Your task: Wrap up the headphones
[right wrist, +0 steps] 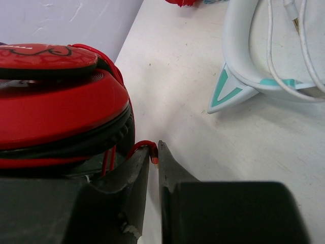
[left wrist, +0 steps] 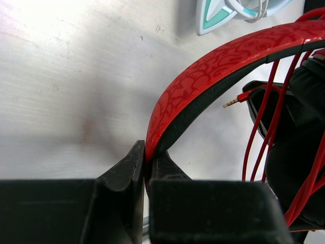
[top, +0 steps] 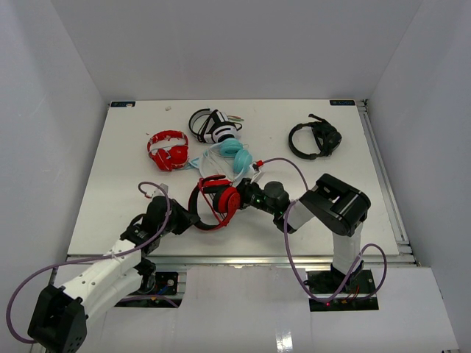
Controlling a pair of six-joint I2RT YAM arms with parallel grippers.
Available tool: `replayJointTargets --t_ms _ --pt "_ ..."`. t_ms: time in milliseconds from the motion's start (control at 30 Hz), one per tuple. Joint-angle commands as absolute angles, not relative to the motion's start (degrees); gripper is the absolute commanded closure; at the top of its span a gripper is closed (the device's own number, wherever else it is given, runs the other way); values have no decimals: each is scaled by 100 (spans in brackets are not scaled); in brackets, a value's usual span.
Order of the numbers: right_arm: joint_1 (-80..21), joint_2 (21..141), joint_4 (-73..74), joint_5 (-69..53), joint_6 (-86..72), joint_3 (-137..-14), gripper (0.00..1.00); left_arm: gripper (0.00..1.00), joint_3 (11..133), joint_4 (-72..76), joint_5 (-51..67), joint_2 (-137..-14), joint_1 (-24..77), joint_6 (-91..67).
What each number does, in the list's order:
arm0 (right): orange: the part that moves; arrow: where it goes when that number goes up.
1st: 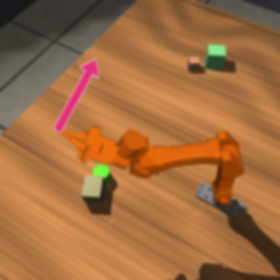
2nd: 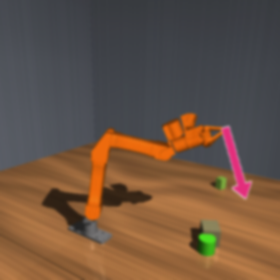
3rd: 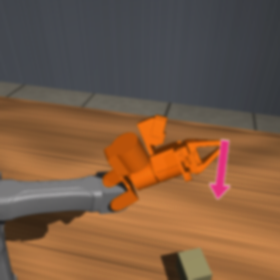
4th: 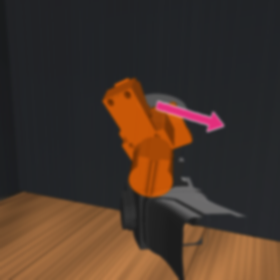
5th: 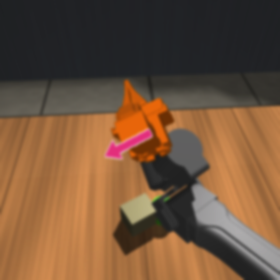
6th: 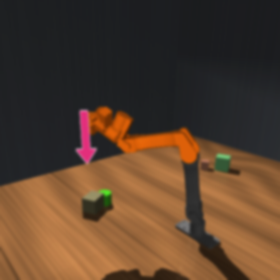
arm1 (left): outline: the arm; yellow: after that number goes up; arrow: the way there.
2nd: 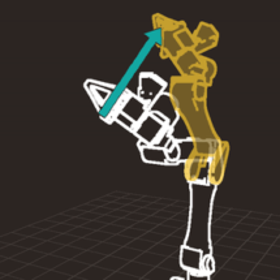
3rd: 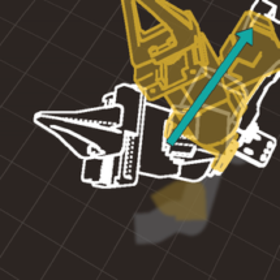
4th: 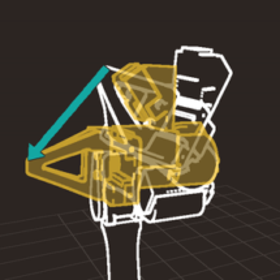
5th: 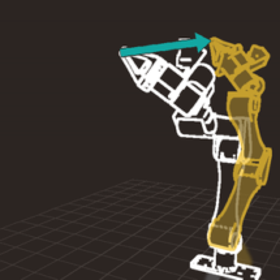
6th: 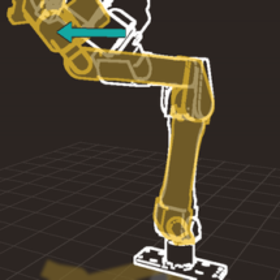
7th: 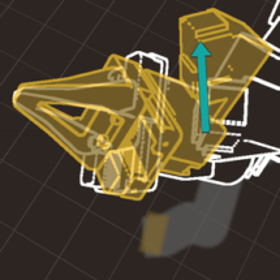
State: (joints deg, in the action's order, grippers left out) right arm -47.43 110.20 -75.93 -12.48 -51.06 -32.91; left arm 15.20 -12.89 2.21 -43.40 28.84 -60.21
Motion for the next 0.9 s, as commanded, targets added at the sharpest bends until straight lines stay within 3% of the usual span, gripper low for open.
replayJointTargets --t_ms 0,133,233,667,867 --pt "-4657 11197 -10828 -1336 -5265 -3504 86 100 1461 -775 697 -4318 2909 -5470" --pt "-4641 11285 -10828 -1347 -5230 -3413 87 100 1485 -997 186 -4531 2909 -5456" --pt "-4603 11313 -10828 -1154 -5238 -3142 82 100 1423 -1157 -244 -4801 2909 -5568" --pt "-4535 11215 -10828 -561 -4630 -2382 76 100 1397 -1291 -720 -5168 2918 -5518" --pt "-4415 11395 -10828 -535 -4545 -2586 61 100 1380 -978 -270 -5393 2969 -4929"
